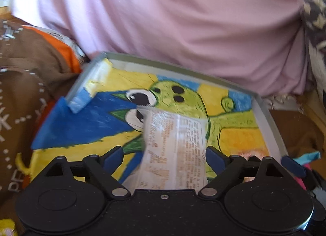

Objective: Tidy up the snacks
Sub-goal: 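Carry both snacks into the grey tray and open both tools to release, then withdraw both tools from the tray back over the snack pile, then move the left tool to the red dried-tofu packet while the right tool nears the orange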

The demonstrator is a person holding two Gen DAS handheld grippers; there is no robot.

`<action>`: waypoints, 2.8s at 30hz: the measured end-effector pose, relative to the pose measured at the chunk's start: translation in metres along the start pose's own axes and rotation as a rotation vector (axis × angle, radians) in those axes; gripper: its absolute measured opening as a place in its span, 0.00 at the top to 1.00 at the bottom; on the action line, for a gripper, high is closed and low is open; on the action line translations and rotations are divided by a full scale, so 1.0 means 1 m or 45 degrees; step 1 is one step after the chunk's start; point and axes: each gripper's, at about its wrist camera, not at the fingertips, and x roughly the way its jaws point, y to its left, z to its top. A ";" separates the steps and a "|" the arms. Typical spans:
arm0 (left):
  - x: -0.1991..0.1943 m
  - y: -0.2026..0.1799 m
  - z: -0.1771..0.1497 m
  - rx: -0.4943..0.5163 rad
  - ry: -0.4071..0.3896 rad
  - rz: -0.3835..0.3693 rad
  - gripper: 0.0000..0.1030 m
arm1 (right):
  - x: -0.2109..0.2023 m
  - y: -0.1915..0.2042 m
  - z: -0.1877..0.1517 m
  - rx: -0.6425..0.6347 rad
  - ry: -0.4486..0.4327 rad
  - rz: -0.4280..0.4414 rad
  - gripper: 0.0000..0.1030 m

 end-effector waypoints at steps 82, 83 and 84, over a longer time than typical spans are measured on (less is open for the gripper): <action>-0.197 0.043 -0.177 0.410 0.429 0.066 0.02 | -0.192 0.059 -0.110 -0.397 0.392 0.536 0.00; -0.198 0.044 -0.176 0.417 0.419 0.077 0.02 | -0.189 0.062 -0.110 -0.399 0.394 0.540 0.00; -0.198 0.047 -0.174 0.429 0.406 0.091 0.02 | -0.185 0.067 -0.109 -0.406 0.398 0.547 0.00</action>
